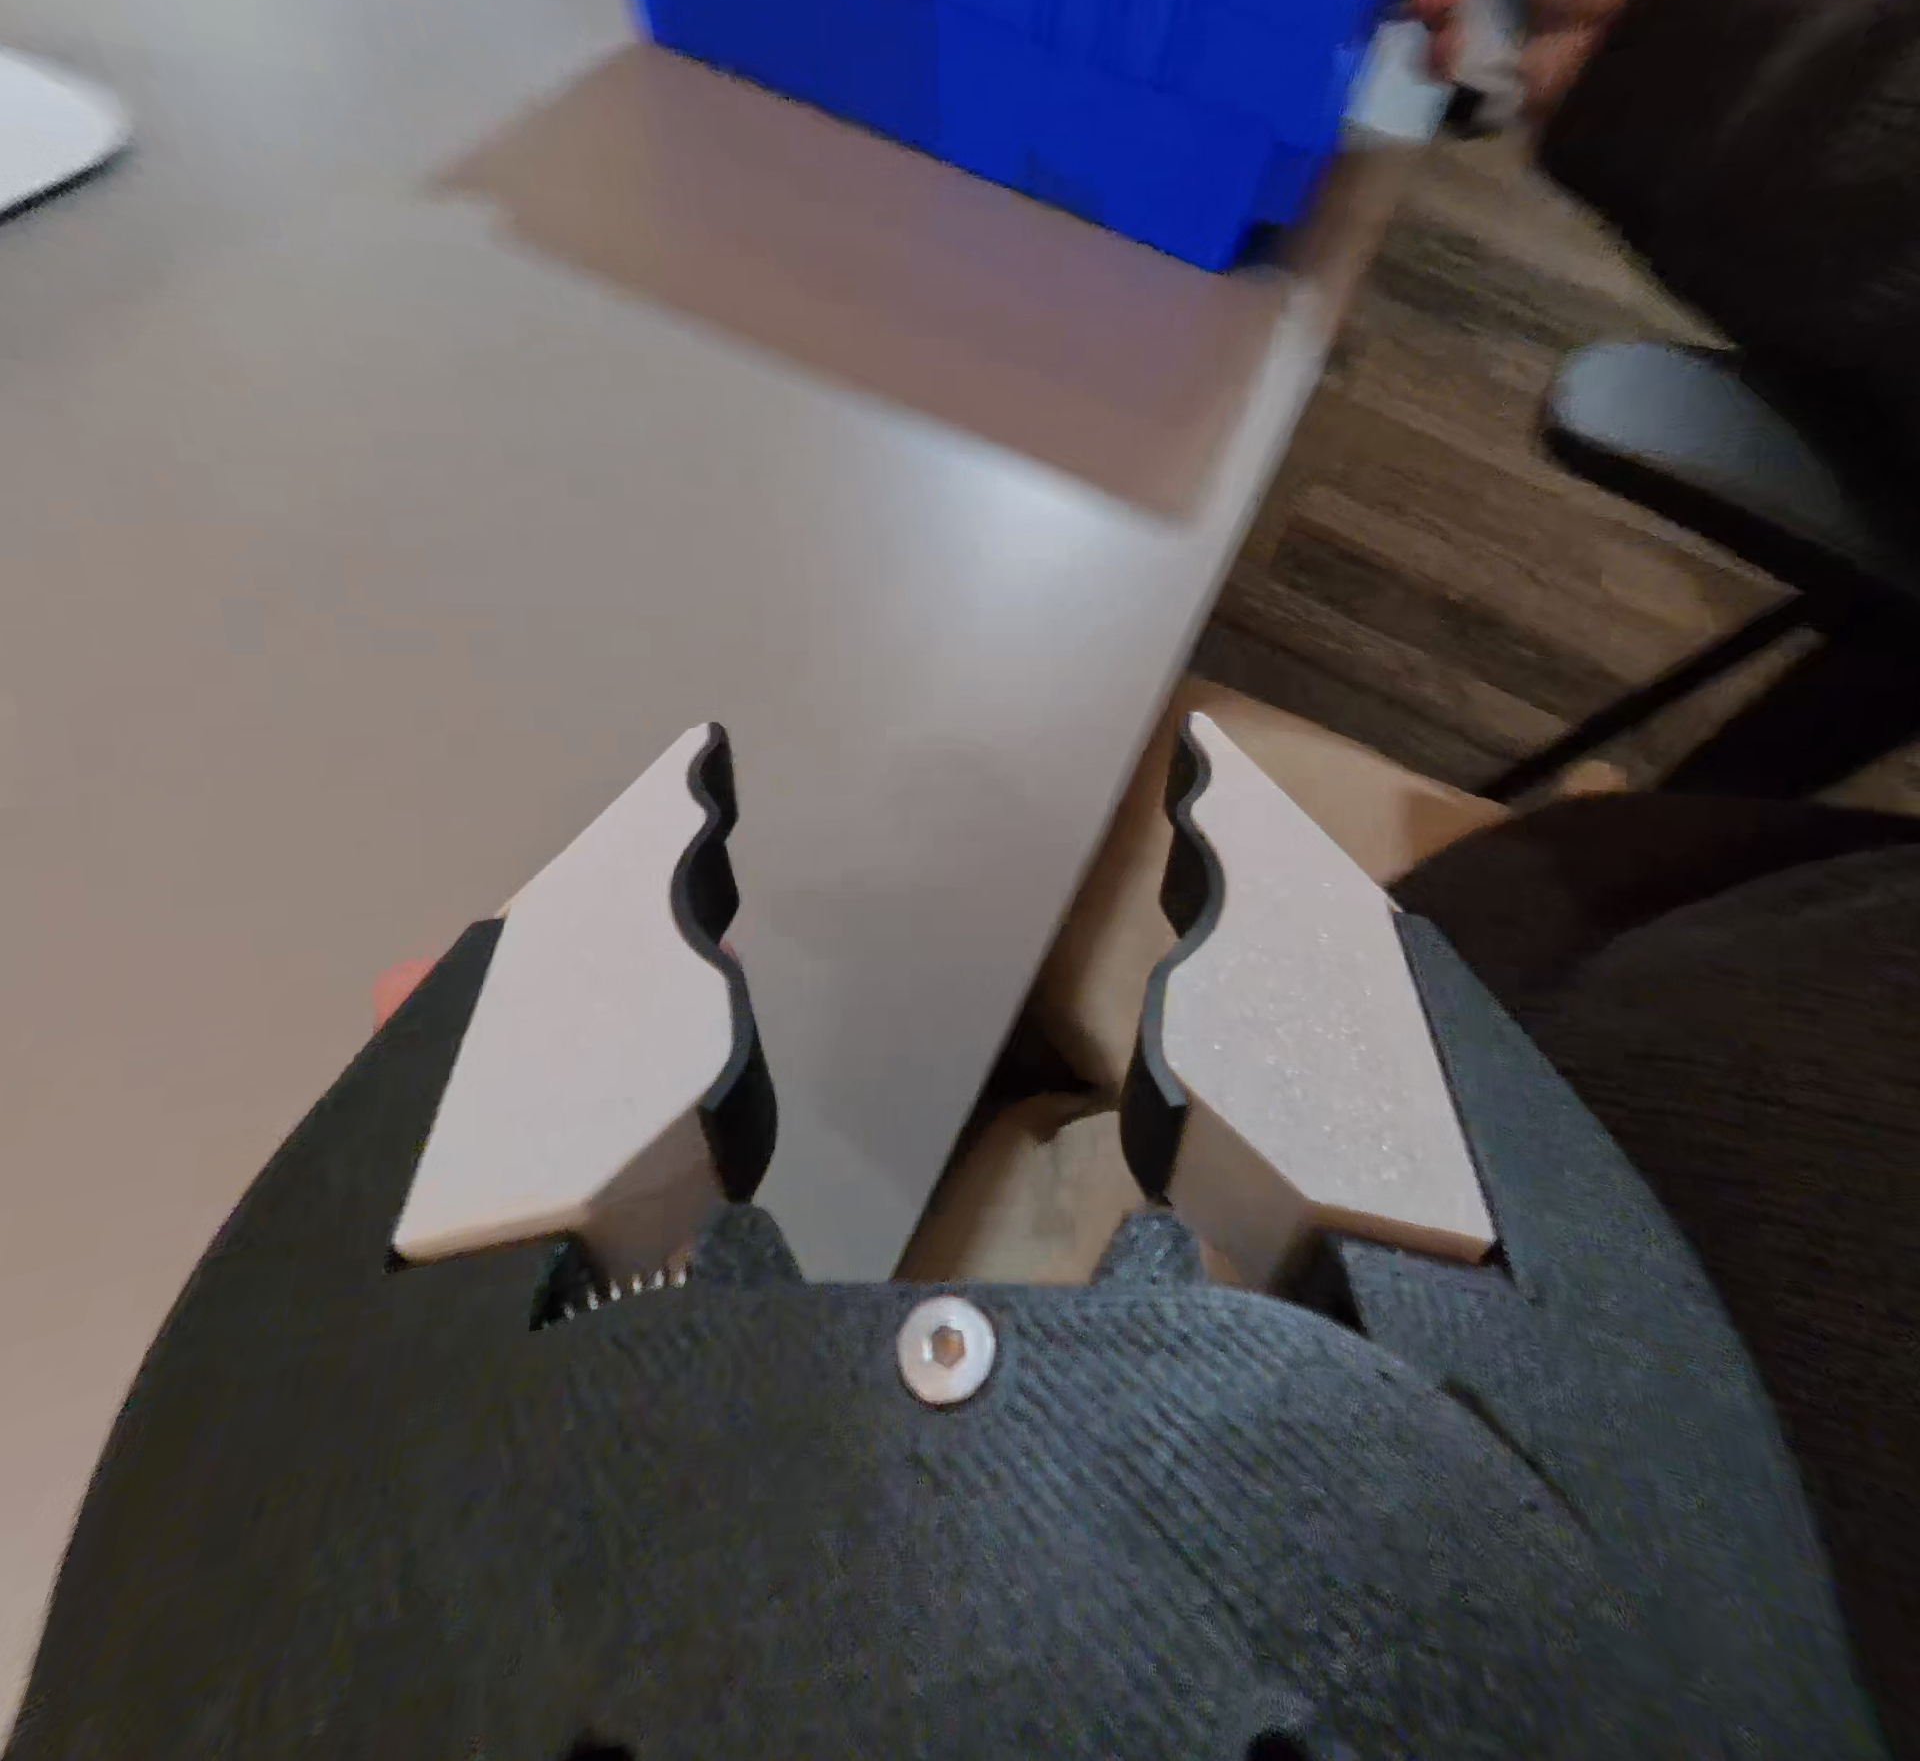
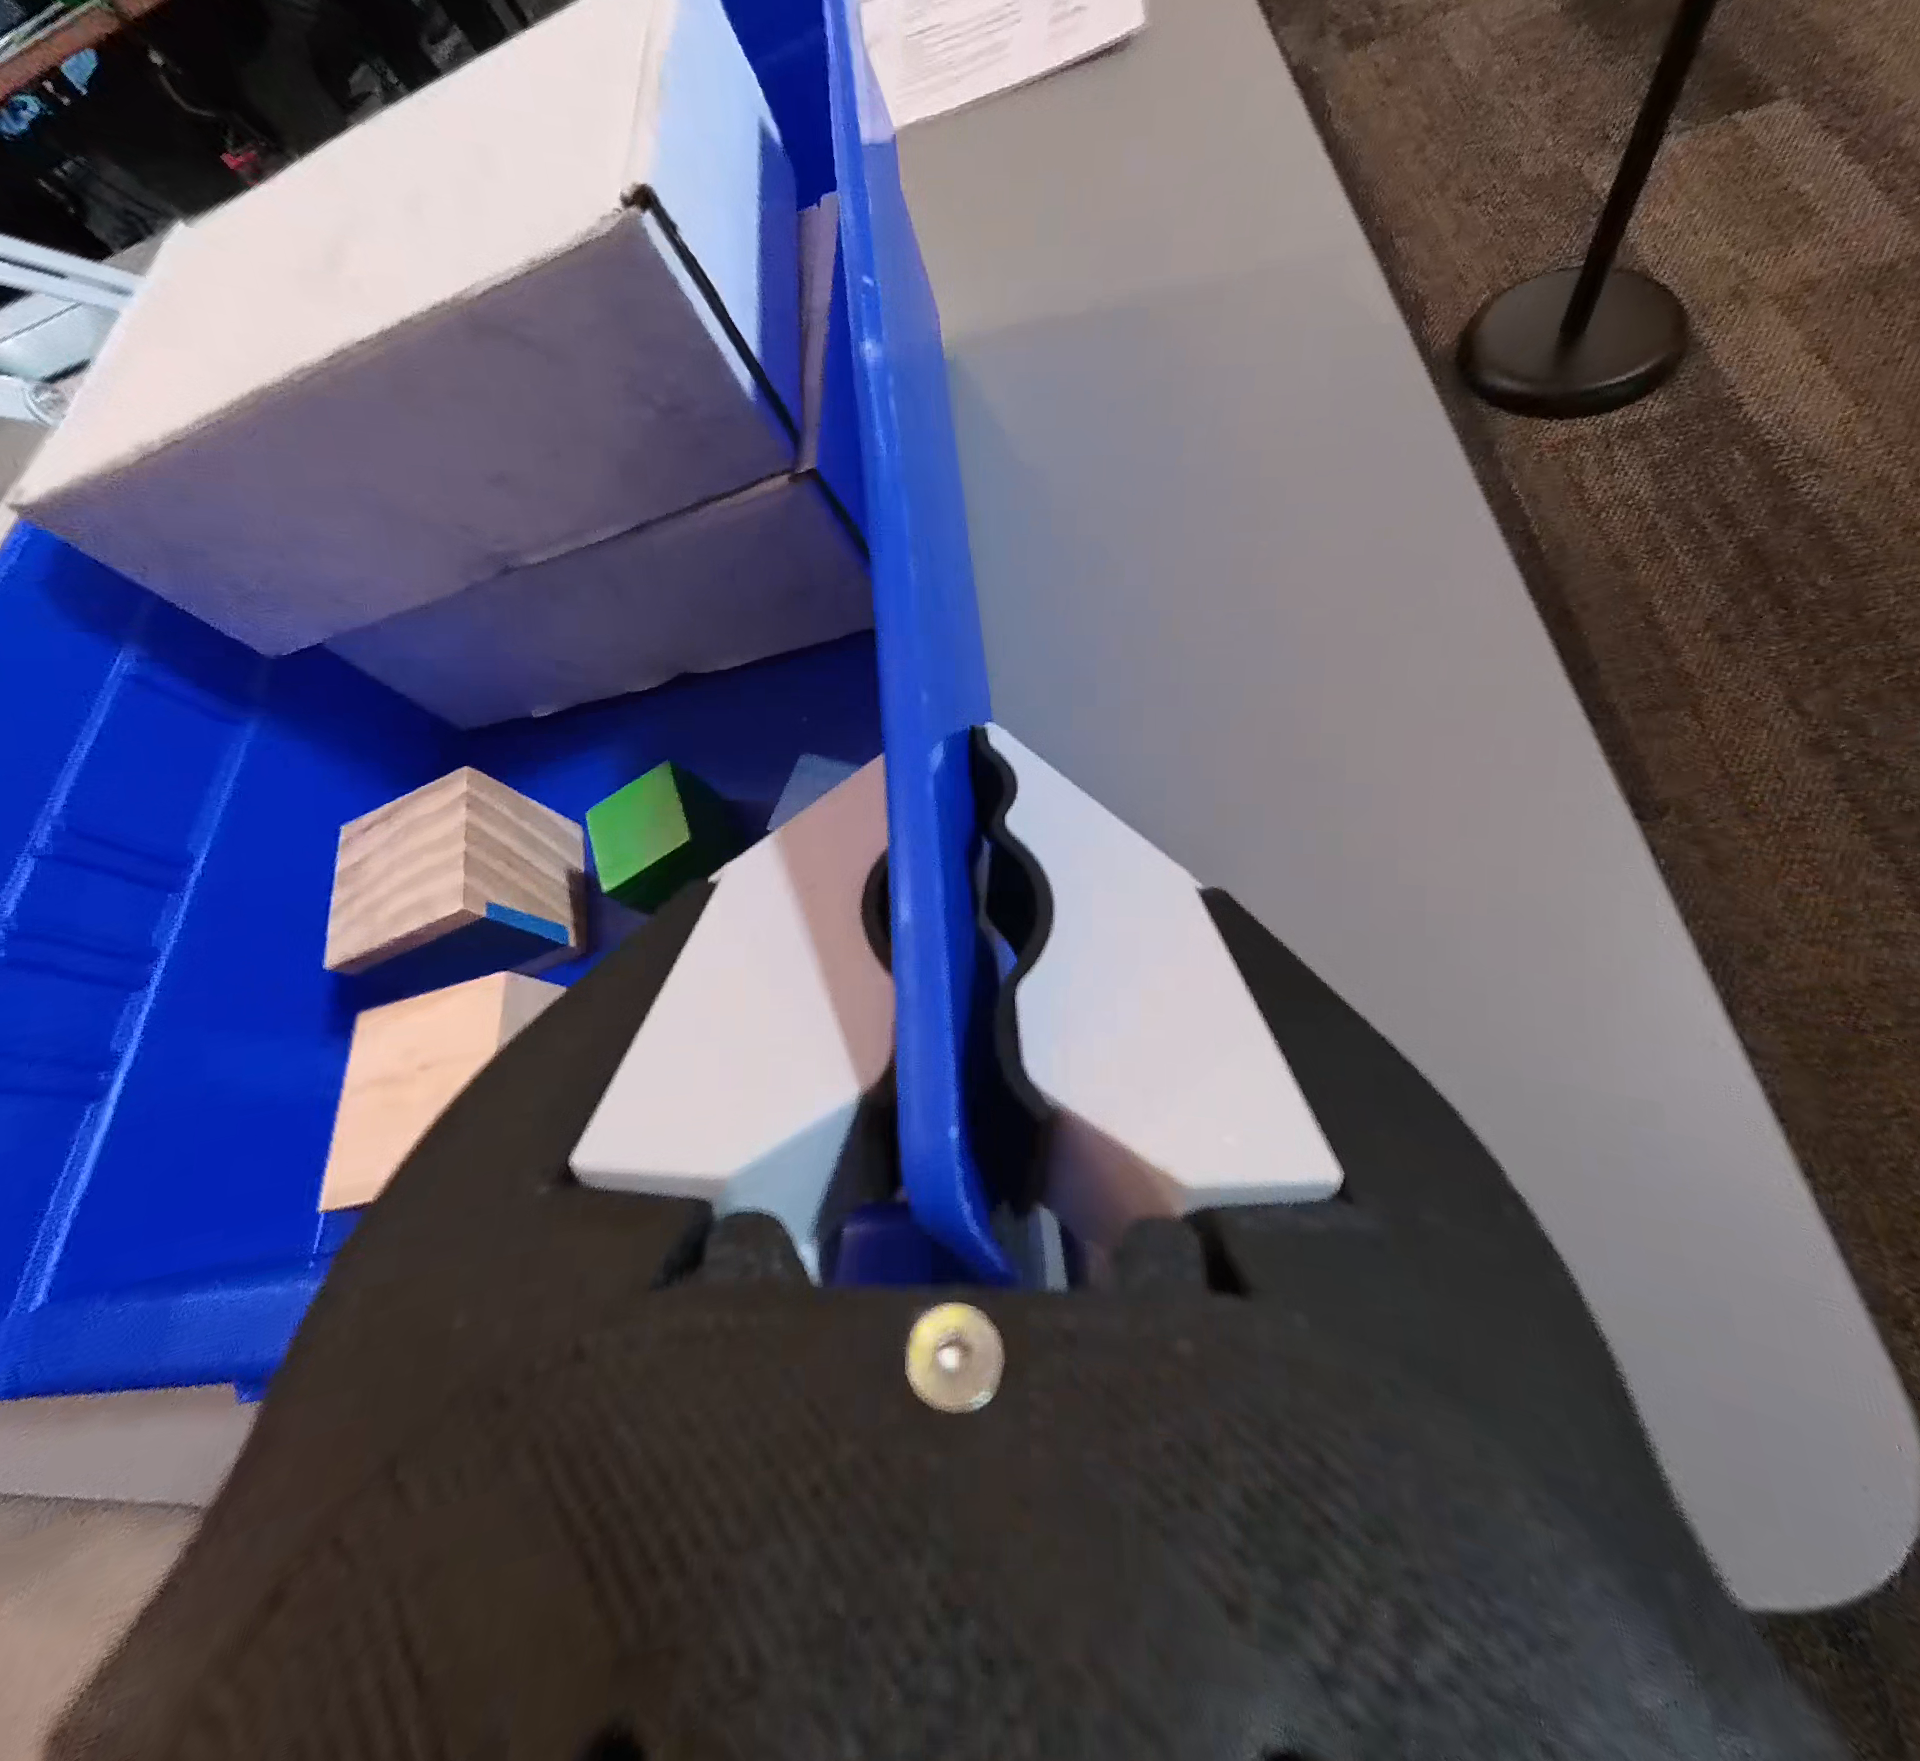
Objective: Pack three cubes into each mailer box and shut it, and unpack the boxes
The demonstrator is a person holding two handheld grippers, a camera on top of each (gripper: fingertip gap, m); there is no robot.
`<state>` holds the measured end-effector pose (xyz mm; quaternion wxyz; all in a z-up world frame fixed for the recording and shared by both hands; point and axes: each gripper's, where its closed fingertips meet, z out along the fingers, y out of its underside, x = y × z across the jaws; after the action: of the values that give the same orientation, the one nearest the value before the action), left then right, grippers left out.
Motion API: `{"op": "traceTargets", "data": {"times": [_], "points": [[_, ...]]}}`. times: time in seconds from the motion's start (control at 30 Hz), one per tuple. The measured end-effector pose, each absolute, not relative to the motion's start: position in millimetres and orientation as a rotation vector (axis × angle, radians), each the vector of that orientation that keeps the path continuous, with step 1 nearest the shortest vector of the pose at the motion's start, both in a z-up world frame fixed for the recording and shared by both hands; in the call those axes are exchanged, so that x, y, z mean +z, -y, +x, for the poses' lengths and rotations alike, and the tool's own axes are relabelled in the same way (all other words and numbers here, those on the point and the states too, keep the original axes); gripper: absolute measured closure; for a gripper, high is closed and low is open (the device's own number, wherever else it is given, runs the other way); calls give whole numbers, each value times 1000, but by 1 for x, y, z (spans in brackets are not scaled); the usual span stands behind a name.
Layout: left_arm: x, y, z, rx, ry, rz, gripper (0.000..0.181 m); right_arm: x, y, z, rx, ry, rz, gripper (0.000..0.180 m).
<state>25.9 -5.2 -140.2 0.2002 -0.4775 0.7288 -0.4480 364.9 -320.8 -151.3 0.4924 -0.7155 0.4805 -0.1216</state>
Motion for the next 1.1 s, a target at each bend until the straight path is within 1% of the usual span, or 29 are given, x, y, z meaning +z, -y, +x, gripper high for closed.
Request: {"op": "traceTargets", "data": {"times": [0.03, 0.07, 0.1, 0.27, 0.43, 0.5, 0.57, 0.6, 0.63, 0.67, 0.7, 0.83, 0.97, 1.1], "points": [[-145, -14, 29, -1154, -1982, -1413, 107, -147, 317, 361, -306, -1147, -1745, 176], [-149, -34, 30, -1052, -1932, -1473, 110, -142, 312, 357, -313, -1126, -1764, 177], [-149, -54, 31, -973, -1878, -1511, 107, -137, 304, 352, -309, -1105, -1786, 177], [-114, -179, 13, -586, -1484, -1583, 88, -118, 240, 320, -212, -955, -1868, 176], [-82, -302, -54, -112, -1132, -1527, 68, -112, 149, 280, -3, -783, -1897, 176], [-76, -336, -83, 28, -1052, -1520, 68, -111, 113, 260, 71, -703, -1921, 176], [-91, -359, -106, 89, -1040, -1601, 69, -110, 79, 241, 131, -631, -1948, 176], [-105, -366, -114, 82, -1042, -1667, 72, -110, 63, 231, 160, -604, -1957, 175], [-119, -369, -119, 48, -1050, -1726, 83, -110, 46, 221, 191, -581, -1963, 175], [-131, -371, -121, -2, -1062, -1759, 104, -110, 30, 212, 221, -561, -1967, 175], [-143, -371, -120, -45, -1095, -1771, 140, -111, 15, 203, 246, -543, -1973, 174], [-144, -363, -116, -92, -1203, -1679, 158, -115, -43, 174, 286, -455, -1996, 174], [-128, -355, -126, -166, -1139, -1690, 176, -120, -96, 154, 271, -420, -1997, 174], [-102, -370, -159, -179, -1021, -1715, 177, -129, -151, 136, 273, -496, -1954, 174]]}}
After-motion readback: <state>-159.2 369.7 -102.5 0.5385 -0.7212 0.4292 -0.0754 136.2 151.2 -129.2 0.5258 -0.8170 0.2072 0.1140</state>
